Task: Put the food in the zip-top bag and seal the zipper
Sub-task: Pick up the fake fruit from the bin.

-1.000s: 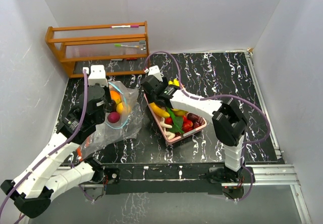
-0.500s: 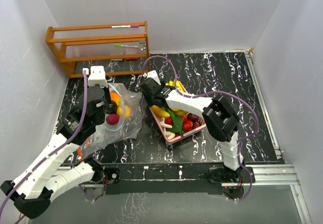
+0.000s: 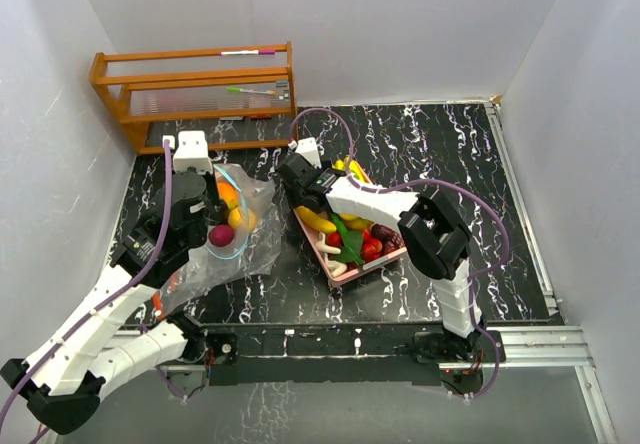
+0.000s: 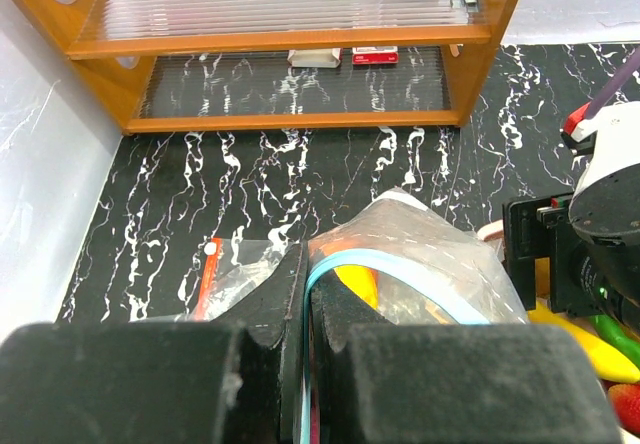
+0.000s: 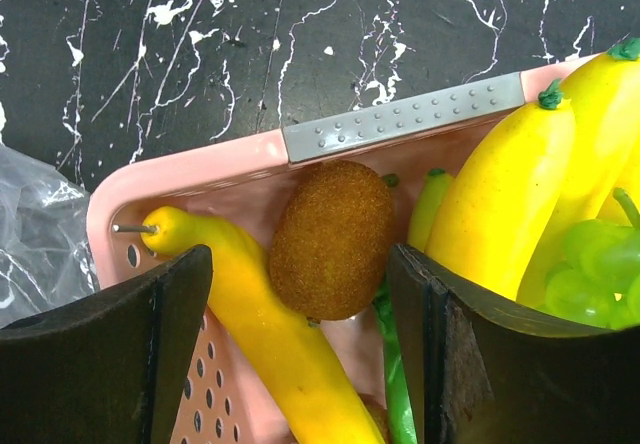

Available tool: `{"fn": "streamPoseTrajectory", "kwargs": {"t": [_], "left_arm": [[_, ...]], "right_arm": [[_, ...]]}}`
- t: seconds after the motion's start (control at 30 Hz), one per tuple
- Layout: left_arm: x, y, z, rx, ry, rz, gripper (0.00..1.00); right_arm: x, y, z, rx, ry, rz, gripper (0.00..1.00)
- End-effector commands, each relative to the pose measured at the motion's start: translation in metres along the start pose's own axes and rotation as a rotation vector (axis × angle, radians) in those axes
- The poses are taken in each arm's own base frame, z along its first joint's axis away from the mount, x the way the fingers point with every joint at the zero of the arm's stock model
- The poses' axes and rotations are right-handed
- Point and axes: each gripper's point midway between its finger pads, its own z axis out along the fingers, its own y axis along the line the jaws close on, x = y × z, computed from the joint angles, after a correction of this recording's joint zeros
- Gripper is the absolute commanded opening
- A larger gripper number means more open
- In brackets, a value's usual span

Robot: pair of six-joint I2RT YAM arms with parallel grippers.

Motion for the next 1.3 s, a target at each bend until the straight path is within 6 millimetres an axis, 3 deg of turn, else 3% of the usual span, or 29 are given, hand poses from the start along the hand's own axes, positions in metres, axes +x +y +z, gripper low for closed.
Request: {"fn": "streamPoseTrajectory", "kwargs": {"t": [0.0, 0.3, 0.57, 0.7, 0.77, 0.93, 1.07, 1.27], "left_arm": [[-0.004, 0.008, -0.003, -0.024, -0.022, -0.014, 0.00], [-0.004, 0.007, -0.003, -0.016, -0.027, -0.019, 0.00], [-0.005, 0.007, -0.003, -0.014, -0.029, -0.019, 0.00], [-0.004, 0.005, -0.002, -0.011, -0.024, -0.020, 0.00], [-0.005, 0.004, -0.002, -0.010, -0.025, -0.021, 0.00], [-0.008, 0.004, -0.002, -0.008, -0.030, -0.025, 0.00], [-0.006, 0.004, -0.002, -0.009, -0.027, -0.028, 0.00], [-0.007, 0.003, -0.002, -0.008, -0.027, -0.033, 0.00]], "right_arm": [[0.048, -0.016, 0.024, 0.066, 0.130, -0.012, 0.75], [0.076, -0.029, 0.034, 0.141, 0.202, -0.034, 0.65], [0.100, -0.039, 0.038, 0.179, 0.269, -0.069, 0.67], [0.102, -0.038, 0.039, 0.171, 0.275, -0.079, 0.66], [0.104, -0.039, 0.040, 0.171, 0.284, -0.089, 0.63], [0.109, -0.044, 0.043, 0.181, 0.301, -0.096, 0.34], [0.098, -0.045, 0.038, 0.180, 0.271, -0.095, 0.28], [0.046, -0.037, 0.011, 0.116, 0.175, -0.071, 0.28]]}}
